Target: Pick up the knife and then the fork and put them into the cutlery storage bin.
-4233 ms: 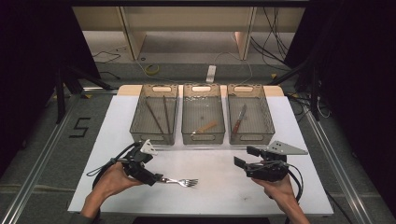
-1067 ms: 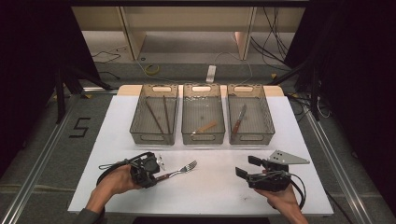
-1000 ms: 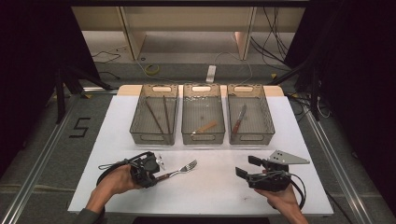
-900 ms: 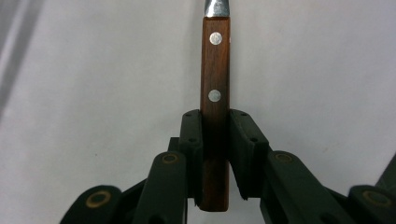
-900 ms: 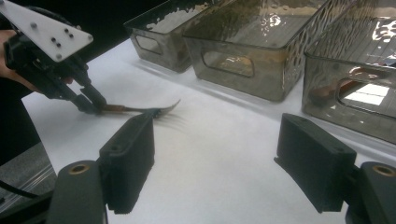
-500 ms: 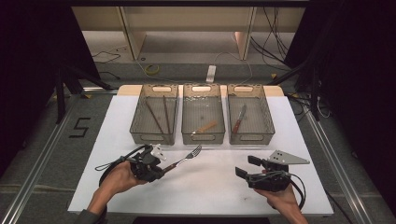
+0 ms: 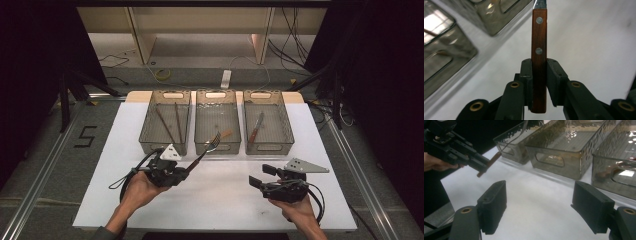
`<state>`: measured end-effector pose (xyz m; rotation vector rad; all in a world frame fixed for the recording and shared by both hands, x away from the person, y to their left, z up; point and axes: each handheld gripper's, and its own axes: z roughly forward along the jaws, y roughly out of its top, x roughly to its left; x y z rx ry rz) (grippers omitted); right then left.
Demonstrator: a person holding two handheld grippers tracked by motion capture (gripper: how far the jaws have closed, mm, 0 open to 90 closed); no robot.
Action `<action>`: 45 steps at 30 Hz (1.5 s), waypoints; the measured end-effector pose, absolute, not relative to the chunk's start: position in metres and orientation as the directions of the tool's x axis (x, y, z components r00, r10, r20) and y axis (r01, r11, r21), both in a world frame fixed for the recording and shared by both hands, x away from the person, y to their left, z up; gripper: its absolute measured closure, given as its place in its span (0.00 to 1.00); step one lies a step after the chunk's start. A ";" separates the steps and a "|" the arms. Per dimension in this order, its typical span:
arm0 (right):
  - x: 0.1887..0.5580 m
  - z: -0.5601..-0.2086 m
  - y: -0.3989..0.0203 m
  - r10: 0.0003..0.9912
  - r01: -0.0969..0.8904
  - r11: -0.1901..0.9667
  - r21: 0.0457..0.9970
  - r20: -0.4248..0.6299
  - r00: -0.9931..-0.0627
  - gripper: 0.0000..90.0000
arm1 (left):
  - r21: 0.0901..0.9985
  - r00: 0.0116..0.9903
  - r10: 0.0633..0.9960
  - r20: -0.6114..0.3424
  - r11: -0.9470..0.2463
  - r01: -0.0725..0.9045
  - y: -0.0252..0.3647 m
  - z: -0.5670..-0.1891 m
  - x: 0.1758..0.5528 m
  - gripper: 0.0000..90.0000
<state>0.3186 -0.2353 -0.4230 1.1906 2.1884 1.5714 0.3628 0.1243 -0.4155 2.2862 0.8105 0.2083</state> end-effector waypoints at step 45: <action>0.366 -0.423 -0.163 0.602 0.655 -0.035 0.755 0.539 -0.589 0.81 | 0.755 0.815 0.573 -0.084 -0.498 0.427 0.055 -0.407 0.353 0.84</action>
